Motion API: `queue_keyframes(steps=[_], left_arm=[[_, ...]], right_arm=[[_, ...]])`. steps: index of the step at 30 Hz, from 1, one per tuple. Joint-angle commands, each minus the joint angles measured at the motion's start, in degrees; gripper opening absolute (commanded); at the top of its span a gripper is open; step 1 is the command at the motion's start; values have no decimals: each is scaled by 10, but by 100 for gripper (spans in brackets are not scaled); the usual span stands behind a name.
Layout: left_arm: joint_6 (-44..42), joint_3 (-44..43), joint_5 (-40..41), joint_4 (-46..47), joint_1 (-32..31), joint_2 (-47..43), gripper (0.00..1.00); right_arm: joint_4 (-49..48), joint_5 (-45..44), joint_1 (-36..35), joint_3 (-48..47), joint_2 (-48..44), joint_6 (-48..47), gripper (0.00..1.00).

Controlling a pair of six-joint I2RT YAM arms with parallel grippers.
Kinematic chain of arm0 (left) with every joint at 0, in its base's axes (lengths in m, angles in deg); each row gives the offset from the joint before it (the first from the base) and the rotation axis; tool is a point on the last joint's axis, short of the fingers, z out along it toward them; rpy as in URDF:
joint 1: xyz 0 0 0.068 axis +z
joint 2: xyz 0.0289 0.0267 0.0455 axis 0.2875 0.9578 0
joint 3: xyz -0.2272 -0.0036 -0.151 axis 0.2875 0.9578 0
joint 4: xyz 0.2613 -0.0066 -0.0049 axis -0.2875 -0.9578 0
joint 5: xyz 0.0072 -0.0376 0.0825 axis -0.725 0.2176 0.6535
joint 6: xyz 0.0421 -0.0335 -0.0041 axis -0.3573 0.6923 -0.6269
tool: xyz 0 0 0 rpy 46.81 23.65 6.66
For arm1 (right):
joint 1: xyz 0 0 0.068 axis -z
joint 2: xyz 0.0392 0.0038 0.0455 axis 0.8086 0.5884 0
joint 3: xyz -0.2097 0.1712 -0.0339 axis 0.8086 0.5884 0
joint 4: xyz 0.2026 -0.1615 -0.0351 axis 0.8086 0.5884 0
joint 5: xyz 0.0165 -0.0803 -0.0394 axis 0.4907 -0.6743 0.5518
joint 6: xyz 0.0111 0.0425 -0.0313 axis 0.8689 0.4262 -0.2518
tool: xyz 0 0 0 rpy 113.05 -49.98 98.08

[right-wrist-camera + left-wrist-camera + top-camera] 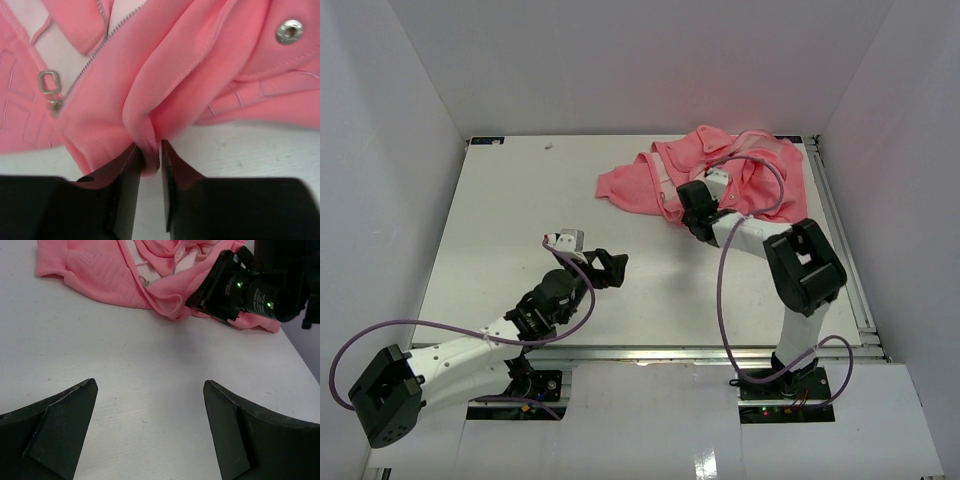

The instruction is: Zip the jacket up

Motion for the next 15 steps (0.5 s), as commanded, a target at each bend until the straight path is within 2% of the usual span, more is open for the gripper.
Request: queue_keyframes(steps=[1,7,13,15], left_arm=[[18,-12,-6,-9,-1,-14,98],[30,-29,6,-16,0,-11,98],[17,-110,13,-36,16,90,98],[33,-134,-39,-26,49,129,98]], right_arm=[[-34,-46,-3,180,-168,-34,25],[-85,-46,3,400,-339,10,29],[-84,-3,4,455,-457,19,34],[-74,9,2,461,-499,23,39]])
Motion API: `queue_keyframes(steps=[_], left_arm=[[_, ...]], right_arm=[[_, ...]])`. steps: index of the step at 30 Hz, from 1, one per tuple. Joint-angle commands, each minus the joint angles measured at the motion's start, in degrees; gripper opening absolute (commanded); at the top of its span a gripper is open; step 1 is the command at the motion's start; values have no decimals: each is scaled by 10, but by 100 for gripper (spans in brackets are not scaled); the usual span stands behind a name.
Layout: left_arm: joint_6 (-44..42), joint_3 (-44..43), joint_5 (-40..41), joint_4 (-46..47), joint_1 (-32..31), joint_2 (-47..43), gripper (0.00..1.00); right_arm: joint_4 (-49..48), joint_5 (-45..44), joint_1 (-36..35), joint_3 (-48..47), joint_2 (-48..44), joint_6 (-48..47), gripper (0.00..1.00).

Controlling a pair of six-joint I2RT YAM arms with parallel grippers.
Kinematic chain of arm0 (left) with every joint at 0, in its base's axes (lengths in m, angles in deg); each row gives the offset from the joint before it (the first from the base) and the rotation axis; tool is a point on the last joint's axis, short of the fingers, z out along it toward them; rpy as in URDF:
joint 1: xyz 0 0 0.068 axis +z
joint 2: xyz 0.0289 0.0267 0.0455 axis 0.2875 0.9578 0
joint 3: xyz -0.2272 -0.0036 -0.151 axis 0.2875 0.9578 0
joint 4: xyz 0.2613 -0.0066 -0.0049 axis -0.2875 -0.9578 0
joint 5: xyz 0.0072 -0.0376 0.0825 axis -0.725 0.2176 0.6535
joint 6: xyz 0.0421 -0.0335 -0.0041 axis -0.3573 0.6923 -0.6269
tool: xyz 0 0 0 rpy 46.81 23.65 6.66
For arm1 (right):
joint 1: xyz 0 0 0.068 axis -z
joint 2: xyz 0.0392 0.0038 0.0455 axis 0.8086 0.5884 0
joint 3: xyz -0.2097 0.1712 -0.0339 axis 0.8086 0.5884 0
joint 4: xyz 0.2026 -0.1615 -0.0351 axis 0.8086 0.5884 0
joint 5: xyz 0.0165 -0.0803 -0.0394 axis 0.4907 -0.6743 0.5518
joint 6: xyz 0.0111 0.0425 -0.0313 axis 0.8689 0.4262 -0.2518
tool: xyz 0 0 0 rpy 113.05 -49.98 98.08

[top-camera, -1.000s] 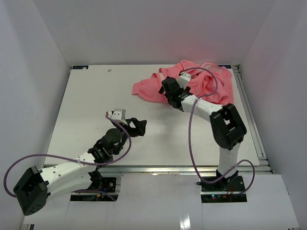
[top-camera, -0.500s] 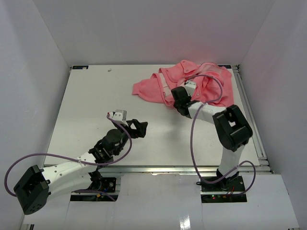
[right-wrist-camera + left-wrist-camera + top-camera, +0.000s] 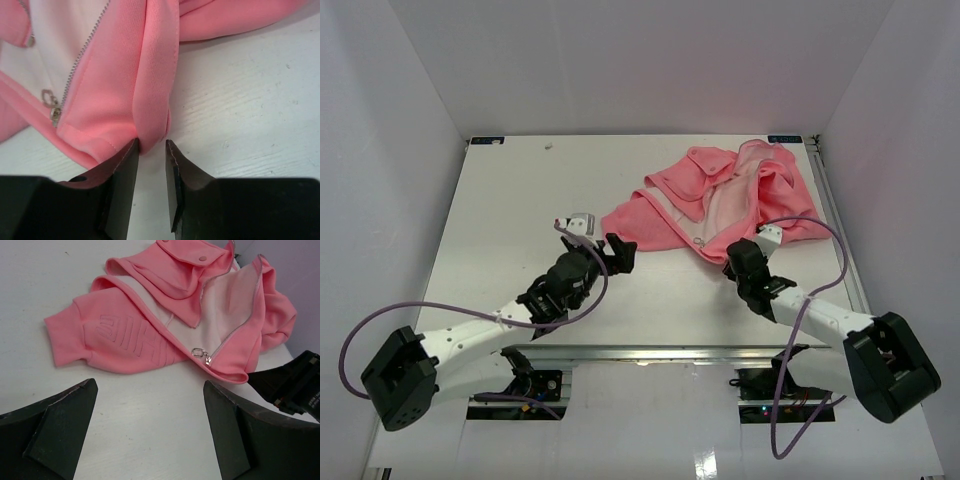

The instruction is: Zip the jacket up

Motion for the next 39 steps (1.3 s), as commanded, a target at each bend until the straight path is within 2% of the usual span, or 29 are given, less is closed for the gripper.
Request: queue_keyframes(steps=[1,6,8,12,15,18,21,25,29,36,39], left_arm=[[19,-66,-69,9,55,74,98],[-6,-200,-96,-11,103,246,95],[-7,-237,-144,-6,125,295,92],[-40,-250,-287,75,144,349,89],[-83,-297,-392,65,144,399,85],[-101,-333,-459,59,144,441,81],[-98,-332,-492,75,144,458,81],[-96,-334,-533,86,144,472,80],[-109,-374,-593,61,135,501,77],[-201,-532,-604,-78,95,572,77],[-217,-572,-617,-96,94,602,77]], right_arm=[[-15,23,-4,6,-88,16,41],[-6,41,-7,-4,-153,-36,49],[12,44,-7,-32,-145,-52,50],[33,36,-5,-71,-86,-53,50],[7,31,-2,-65,-53,-49,50],[-28,29,7,-61,-12,-47,50],[-63,52,13,-64,38,-54,49],[-64,54,13,-49,75,-37,49],[-108,64,12,25,33,-22,49],[-119,61,14,101,-88,-24,49],[-117,72,14,112,-125,-29,49]])
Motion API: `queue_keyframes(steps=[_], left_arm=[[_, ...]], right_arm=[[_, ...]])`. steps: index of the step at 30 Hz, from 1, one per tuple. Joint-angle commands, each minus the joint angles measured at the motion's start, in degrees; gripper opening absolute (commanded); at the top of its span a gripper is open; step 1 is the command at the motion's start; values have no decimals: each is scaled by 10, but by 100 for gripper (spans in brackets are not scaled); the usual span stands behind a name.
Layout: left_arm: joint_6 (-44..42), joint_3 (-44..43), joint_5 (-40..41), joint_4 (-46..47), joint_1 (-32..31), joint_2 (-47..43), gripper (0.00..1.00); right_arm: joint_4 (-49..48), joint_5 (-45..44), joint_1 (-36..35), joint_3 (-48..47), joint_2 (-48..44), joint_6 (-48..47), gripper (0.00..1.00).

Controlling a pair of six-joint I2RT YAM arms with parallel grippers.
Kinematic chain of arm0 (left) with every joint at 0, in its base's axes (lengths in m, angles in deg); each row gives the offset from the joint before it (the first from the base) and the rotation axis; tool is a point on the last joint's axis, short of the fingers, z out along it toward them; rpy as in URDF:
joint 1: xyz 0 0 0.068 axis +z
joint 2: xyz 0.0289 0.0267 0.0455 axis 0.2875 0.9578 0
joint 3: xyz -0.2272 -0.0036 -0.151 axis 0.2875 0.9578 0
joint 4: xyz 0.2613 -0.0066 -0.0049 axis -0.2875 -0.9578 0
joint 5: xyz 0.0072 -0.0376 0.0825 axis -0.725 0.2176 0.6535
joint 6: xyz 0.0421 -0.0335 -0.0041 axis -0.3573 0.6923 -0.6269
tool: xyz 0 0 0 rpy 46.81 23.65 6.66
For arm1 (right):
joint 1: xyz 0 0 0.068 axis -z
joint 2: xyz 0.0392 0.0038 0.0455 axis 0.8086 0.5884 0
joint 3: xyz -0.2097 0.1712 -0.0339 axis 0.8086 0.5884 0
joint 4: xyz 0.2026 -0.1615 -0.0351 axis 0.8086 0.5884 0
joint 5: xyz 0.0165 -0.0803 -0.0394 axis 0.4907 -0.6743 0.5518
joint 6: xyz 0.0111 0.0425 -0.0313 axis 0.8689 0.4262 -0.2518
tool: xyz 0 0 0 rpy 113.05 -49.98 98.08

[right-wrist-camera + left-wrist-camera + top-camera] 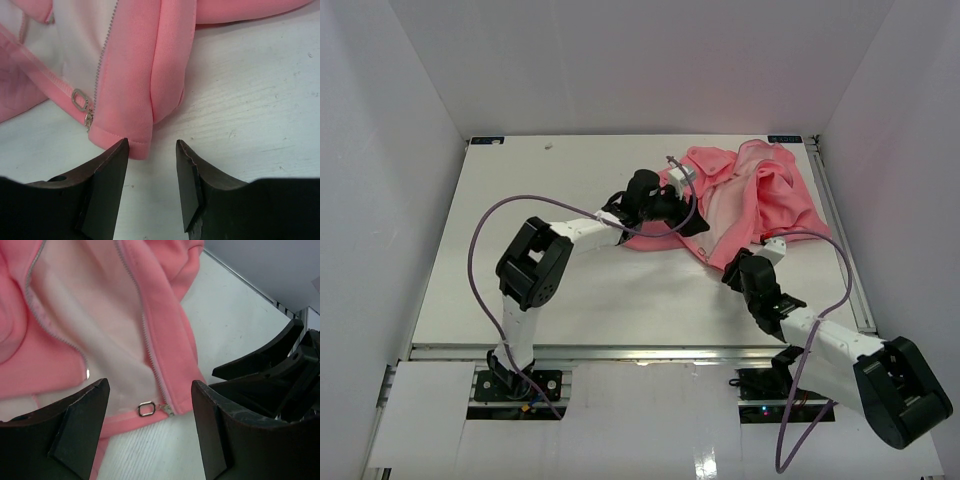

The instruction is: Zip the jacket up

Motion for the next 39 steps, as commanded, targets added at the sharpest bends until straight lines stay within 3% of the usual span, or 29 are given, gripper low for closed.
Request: queue_keyframes(steps=[1,9,15,27,33,39], left_arm=[[-56,-64,-42,-68,-7,32,76],[-72,-179,-43,-150,-23,118,73],[-71,-200,-71,-159,-23,153,76],[-47,-174,-71,-140,-27,92,78],[-4,-183,-147,-117,-28,91,79],[0,-196,-160,-121,-27,106,79]], right_arm=[[-30,6,1,18,-51,0,49],[-17,-9,2,46,-142,-7,50],[2,-11,3,59,-201,-8,51],[13,-16,2,63,-227,-11,51],[14,-17,2,65,-237,-15,52],[15,-21,2,72,-255,-19,53]])
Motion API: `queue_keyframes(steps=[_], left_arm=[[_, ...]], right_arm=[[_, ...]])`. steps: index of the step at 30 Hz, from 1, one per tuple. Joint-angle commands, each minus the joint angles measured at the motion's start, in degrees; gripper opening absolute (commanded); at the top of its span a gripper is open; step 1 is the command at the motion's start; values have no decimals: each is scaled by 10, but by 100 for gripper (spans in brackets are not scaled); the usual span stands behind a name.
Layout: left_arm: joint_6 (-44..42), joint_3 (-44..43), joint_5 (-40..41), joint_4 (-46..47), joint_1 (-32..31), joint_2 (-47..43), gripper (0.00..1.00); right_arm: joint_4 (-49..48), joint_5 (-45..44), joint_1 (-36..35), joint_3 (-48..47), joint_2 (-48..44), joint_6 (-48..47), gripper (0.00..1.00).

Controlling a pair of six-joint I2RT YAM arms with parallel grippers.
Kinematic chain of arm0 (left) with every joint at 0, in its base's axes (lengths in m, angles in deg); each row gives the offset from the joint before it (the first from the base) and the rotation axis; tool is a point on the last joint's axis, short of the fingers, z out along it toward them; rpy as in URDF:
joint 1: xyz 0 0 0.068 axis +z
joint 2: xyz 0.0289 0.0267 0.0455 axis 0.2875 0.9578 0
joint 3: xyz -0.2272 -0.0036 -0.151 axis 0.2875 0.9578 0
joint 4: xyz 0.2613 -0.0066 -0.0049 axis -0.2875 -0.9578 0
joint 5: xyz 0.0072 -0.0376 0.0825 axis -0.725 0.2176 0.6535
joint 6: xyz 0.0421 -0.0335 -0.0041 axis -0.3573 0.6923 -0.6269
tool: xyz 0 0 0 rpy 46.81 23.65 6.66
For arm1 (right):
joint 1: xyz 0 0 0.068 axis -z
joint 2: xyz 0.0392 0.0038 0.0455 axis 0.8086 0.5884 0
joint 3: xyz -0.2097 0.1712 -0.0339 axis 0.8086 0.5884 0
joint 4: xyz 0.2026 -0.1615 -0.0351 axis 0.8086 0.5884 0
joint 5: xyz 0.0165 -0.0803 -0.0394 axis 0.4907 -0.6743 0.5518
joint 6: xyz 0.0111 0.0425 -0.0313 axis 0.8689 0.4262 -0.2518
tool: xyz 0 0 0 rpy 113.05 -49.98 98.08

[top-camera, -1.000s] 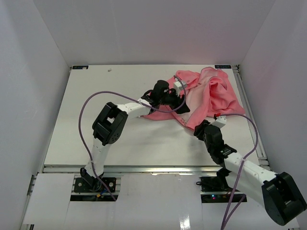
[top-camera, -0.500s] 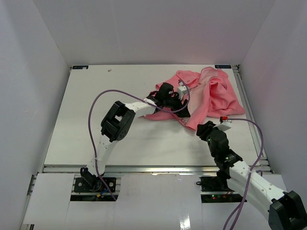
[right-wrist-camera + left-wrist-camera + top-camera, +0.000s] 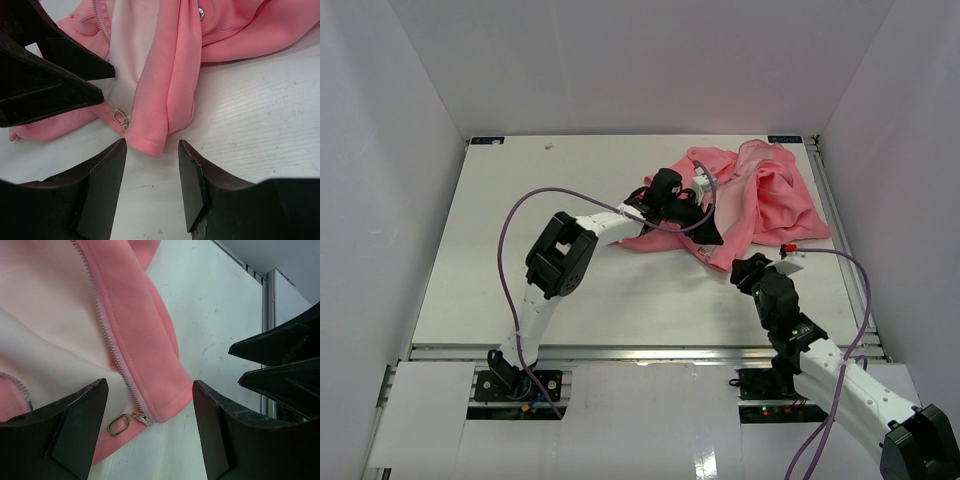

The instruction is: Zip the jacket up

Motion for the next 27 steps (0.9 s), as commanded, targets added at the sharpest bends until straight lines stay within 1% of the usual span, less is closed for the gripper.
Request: queue_keyframes(steps=[1,6,11,20,27], left_arm=[[9,-20,-37,3,-4,-30,79],[8,-19,-22,5,-6,-25,79],[11,-42,-20,-4,-6,11,79],[16,-62,-16,-13,-6,44,78],[29,-93,-45,-20,-6,69,77]], right_arm=[[-6,-15,3,7,-16,-11,53],[-5,-18,2,8,-22,-12,53],[2,-20,2,11,-36,-14,53],[11,-20,2,11,-57,-16,54],[12,-19,2,12,-59,-16,54]])
